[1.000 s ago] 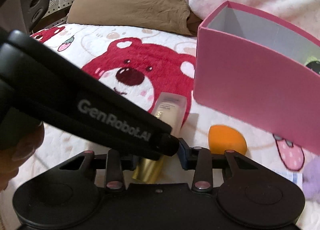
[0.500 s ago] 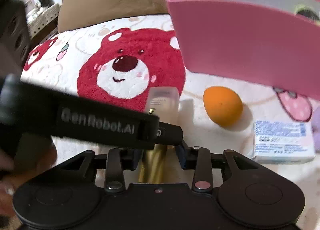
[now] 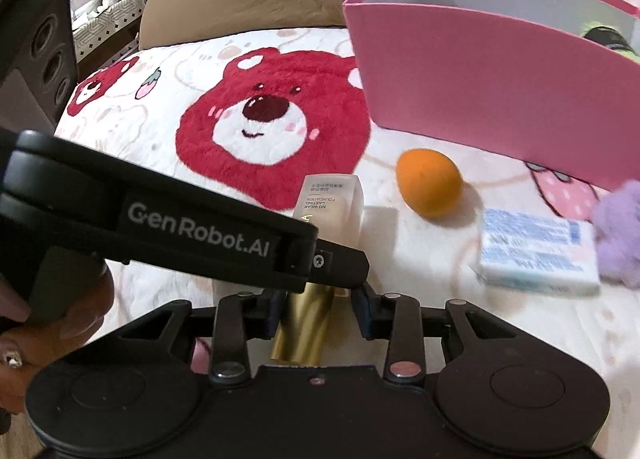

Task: Organize objects
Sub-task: 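Lift the foundation bottle with the left gripper into the pink box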

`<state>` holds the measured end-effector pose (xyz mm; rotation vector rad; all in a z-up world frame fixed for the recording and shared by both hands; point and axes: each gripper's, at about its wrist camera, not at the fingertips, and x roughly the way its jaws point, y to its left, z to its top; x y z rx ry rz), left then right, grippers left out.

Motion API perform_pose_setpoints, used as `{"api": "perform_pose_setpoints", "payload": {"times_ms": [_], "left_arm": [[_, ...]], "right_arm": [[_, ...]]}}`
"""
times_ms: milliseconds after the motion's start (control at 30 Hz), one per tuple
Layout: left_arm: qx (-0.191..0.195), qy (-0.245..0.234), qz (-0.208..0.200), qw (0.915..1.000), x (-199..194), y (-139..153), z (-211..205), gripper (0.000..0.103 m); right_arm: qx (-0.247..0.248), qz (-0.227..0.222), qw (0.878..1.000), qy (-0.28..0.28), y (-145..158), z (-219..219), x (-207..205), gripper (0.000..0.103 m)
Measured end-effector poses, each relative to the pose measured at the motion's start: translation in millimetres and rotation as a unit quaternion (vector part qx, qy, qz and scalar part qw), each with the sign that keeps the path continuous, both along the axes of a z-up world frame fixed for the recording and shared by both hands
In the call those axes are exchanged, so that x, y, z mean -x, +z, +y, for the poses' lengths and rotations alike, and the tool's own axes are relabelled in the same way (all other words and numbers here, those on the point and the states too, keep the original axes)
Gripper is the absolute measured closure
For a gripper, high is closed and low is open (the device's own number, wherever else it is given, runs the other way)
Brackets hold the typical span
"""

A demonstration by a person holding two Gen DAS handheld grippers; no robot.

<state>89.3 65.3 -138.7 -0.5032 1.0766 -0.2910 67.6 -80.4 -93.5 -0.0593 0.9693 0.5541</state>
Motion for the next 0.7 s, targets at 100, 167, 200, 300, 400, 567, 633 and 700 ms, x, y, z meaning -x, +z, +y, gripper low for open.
{"api": "perform_pose_setpoints", "payload": {"times_ms": [100, 167, 200, 300, 400, 567, 633, 700], "left_arm": [[0.008, -0.009, -0.004, 0.9999, 8, 5, -9, 0.059], [0.004, -0.014, -0.014, 0.9998, 14, 10, -18, 0.059], [0.001, -0.016, -0.02, 0.9997, 17, 13, -22, 0.059], [-0.003, -0.022, -0.05, 0.9985, 25, 23, -35, 0.059], [-0.006, -0.028, -0.067, 0.9973, 26, 33, -48, 0.059], [-0.009, -0.036, -0.083, 0.9959, 26, 58, -65, 0.059], [-0.011, -0.038, -0.09, 0.9952, 27, 73, -71, 0.059], [-0.014, -0.041, -0.099, 0.9941, 25, 89, -77, 0.059]], "right_arm": [[0.004, -0.007, 1.0, -0.004, 5, -9, 10, 0.062], [0.004, -0.014, 1.0, -0.004, 9, -16, 18, 0.062], [0.002, -0.018, 1.0, -0.005, 11, -20, 22, 0.062], [0.004, -0.038, 0.999, -0.014, 19, -31, 32, 0.062], [-0.001, -0.054, 0.998, -0.027, 27, -45, 37, 0.062], [0.0, -0.082, 0.996, -0.032, 48, -64, 46, 0.062], [-0.001, -0.093, 0.995, -0.03, 60, -71, 48, 0.062], [-0.003, -0.111, 0.993, -0.031, 71, -76, 50, 0.062]]}}
